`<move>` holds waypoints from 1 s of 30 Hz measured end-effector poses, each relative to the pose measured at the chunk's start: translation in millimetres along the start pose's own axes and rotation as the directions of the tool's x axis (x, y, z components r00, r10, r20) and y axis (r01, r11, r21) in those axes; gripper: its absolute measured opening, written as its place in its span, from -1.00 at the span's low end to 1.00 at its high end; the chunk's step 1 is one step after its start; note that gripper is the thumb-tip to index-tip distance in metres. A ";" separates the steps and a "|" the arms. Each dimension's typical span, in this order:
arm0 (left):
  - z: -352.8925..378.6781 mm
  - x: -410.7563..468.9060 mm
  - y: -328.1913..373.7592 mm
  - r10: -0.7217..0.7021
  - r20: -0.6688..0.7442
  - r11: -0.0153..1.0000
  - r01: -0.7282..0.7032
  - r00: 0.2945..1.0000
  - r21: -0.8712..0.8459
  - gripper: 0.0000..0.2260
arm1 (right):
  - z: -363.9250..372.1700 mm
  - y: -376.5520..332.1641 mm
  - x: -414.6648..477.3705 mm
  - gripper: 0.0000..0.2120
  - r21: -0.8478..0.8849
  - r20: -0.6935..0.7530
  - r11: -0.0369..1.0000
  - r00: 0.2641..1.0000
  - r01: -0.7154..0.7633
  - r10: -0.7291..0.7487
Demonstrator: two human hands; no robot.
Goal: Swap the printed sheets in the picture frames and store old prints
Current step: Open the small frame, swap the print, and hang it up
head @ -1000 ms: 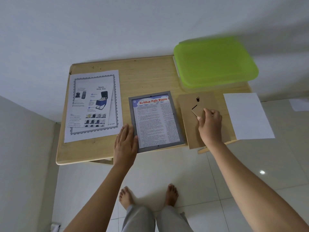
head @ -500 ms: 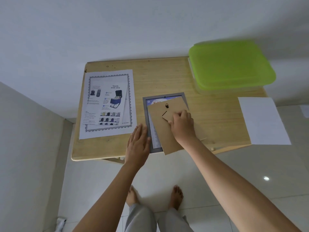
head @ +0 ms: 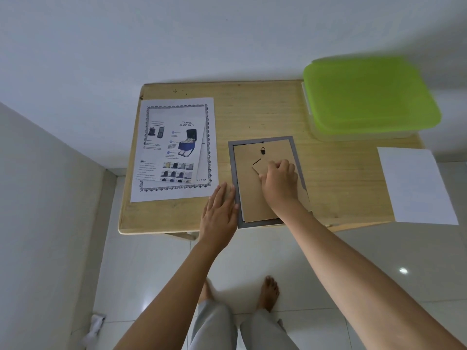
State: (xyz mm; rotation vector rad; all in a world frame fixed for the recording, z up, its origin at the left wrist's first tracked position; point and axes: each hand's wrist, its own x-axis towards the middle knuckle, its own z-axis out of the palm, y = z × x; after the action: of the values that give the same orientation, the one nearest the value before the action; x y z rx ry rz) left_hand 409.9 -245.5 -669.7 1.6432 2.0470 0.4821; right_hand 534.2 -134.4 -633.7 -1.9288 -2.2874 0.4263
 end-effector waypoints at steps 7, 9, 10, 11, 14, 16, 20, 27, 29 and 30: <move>0.5 -0.4 1.4 -0.013 -0.002 1.000 0.013 1.000 0.000 -0.48 | 0.7 4.9 -0.4 -0.66 0.046 -0.011 0.999 1.000 0.029 -0.028; 0.4 -0.8 0.7 -0.015 0.000 1.000 0.015 1.000 -0.001 -0.49 | 1.5 8.0 -1.0 -0.63 0.063 -0.019 0.997 0.999 0.044 -0.043; 0.4 -0.8 0.5 -0.015 -0.002 1.000 0.015 1.000 -0.004 -0.49 | 1.5 9.5 -1.1 -0.62 0.065 -0.021 0.997 0.999 0.049 -0.048; 0.4 -0.9 0.5 -0.015 -0.005 1.000 0.015 1.000 -0.006 -0.49 | 1.7 11.2 -1.1 -0.60 0.066 -0.021 0.996 0.998 0.053 -0.052; 0.8 -1.6 0.9 -0.011 -0.016 1.000 0.011 1.000 0.003 -0.49 | 1.3 16.4 -3.7 -0.57 0.091 -0.024 0.992 0.996 0.086 -0.085; 1.1 -2.3 0.7 -0.012 -0.027 1.000 0.012 1.000 0.005 -0.49 | 2.5 21.4 -10.8 -0.55 0.108 -0.032 0.986 0.992 0.127 -0.125; 2.2 -2.0 1.5 -0.022 -0.041 1.000 0.023 0.999 0.003 -0.49 | 10.4 32.6 -30.8 -0.46 0.048 0.006 0.977 0.978 0.207 -0.208; 3.7 -1.0 2.1 -0.040 -0.058 0.999 0.039 0.997 -0.024 -0.52 | 10.7 38.6 -30.2 -0.45 0.117 0.027 0.970 0.976 0.212 -0.217; 4.2 -0.8 4.2 -0.047 -0.065 0.998 0.045 0.997 -0.037 -0.50 | 6.9 49.1 -35.4 -0.42 0.168 -0.008 0.963 0.977 0.212 -0.213; 4.6 -0.9 4.7 -0.051 -0.069 0.998 0.048 0.996 -0.043 -0.49 | 5.0 55.9 -38.9 -0.38 0.181 -0.024 0.963 0.980 0.198 -0.196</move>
State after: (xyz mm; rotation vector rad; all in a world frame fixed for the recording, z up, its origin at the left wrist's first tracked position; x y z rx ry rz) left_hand 416.4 -245.4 -670.9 1.5682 2.1082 0.5683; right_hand 592.8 -164.9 -651.2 -1.5978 -2.3161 0.5822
